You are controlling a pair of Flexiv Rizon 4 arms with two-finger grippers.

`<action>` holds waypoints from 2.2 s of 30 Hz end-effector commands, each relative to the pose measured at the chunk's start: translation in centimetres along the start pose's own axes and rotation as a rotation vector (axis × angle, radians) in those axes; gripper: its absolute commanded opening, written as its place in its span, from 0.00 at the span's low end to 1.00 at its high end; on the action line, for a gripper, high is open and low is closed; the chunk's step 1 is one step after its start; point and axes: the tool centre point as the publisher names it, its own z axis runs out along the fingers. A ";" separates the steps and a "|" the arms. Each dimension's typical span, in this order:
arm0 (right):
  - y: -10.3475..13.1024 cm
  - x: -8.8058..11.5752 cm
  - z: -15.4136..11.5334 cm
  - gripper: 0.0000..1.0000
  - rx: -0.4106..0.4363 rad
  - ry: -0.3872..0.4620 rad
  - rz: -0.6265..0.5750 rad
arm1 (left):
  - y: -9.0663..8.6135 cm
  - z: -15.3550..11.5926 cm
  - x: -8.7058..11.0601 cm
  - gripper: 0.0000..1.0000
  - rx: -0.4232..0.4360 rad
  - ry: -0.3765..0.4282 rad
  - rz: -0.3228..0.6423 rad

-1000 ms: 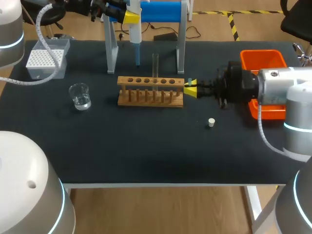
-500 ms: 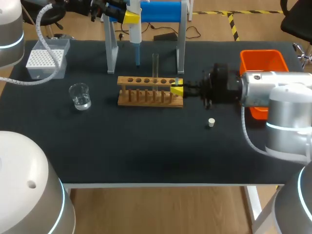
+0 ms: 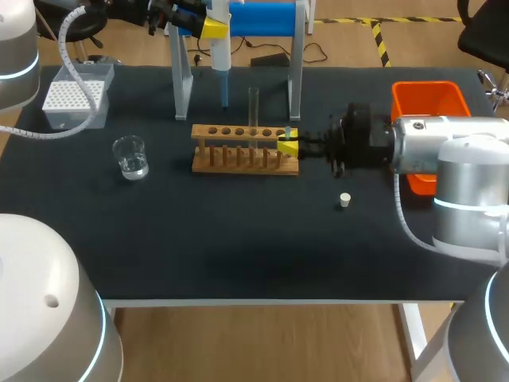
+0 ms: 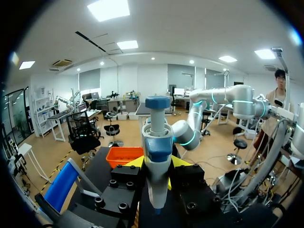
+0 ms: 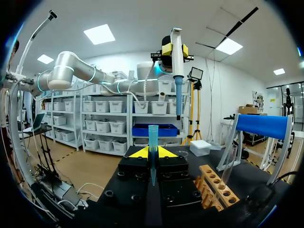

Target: Invert the test tube, pick up the pipette, mount the tip to pipette, aspirate from beaker and dispense into the tube, eject the tip, return the pipette, and cap with the stopper.

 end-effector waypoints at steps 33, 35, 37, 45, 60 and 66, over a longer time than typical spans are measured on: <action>-1.4 -2.4 3.3 0.00 0.030 -0.003 0.034 | 0.0 -0.1 0.1 0.00 0.000 0.000 0.000; -1.5 -2.7 3.6 0.00 0.035 -0.001 0.028 | 0.0 -0.1 0.1 0.00 0.000 0.000 0.000; -1.6 -3.0 3.9 0.00 0.035 0.001 0.027 | 0.0 -0.1 0.1 0.00 0.000 0.000 0.000; -1.6 -4.2 5.2 0.00 0.045 0.016 0.018 | 0.0 -0.1 0.1 0.00 0.000 0.000 0.000; -2.2 -6.4 8.0 0.00 0.042 0.029 0.014 | 0.0 -0.1 0.1 0.00 0.000 0.000 0.000; -2.6 -6.5 8.9 0.00 0.032 0.032 0.018 | 0.0 -0.1 0.1 0.00 0.000 0.000 0.000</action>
